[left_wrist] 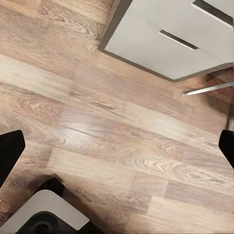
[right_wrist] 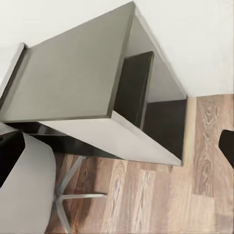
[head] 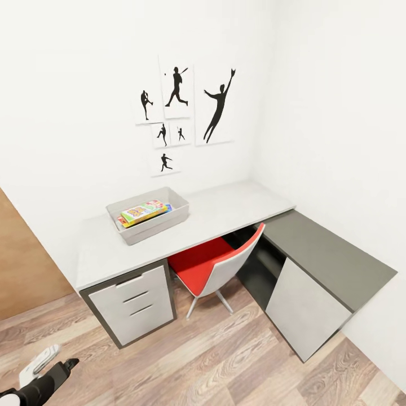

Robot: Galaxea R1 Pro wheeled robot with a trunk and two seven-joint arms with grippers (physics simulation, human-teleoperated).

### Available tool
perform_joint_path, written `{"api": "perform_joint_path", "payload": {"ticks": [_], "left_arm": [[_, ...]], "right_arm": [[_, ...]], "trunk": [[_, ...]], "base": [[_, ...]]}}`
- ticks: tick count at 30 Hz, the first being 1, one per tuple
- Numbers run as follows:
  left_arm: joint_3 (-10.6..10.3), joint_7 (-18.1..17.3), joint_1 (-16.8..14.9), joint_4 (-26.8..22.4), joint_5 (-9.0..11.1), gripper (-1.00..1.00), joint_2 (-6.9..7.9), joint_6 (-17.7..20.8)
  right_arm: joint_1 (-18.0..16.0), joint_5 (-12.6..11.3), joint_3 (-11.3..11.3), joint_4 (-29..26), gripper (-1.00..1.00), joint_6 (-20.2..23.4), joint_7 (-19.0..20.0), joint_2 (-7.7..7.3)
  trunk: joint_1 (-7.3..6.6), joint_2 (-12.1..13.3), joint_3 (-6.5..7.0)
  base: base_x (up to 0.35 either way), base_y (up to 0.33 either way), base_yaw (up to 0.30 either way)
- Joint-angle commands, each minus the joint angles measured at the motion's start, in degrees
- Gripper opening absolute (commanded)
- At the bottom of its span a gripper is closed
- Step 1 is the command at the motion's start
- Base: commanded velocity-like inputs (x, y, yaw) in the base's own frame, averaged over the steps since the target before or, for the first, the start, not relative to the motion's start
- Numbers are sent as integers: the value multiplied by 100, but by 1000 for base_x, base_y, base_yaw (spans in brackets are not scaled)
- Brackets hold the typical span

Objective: Put all the toys in the child's room - the three board games (two on the bed and one on the table), the two jigsaw puzzles on the table, and the tennis ball on the table - inside the toy box on the table in the child's room.

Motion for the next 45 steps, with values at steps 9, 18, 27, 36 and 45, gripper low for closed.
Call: {"api": "perform_joint_path", "payload": {"ticks": [9, 18, 27, 36, 45], "left_arm": [[-218, 53, -10, 193, 53, 100, 6, 12], [-492, -54, 4, 741, -145, 100, -10, 19], [-1332, -459, 16, 1930, -433, 100, -19, -165], [-2184, -1254, 16, 3598, -725, 100, -91, -1107], [-2453, -1891, 6, 4960, -802, 100, -134, -1679]], "right_arm": [[106, 650, -286, 1124, 100, -111, 38, 18], [114, 2559, 137, 2850, 100, -1238, 511, 4], [-4, 4299, 1174, 4419, 100, -2655, 1506, 18], [-647, 5857, 2185, 5916, 100, -3271, 1800, 242], [-1193, 7132, 2649, 6922, 100, -3298, 1562, 669]], "trunk": [[4, -10, -9], [4, -10, -9], [4, -10, -9], [4, -10, -9], [4, -10, -9]], "base": [[0, 0, 0], [0, 0, 0], [0, 0, 0], [0, 0, 0], [0, 0, 0]]}}
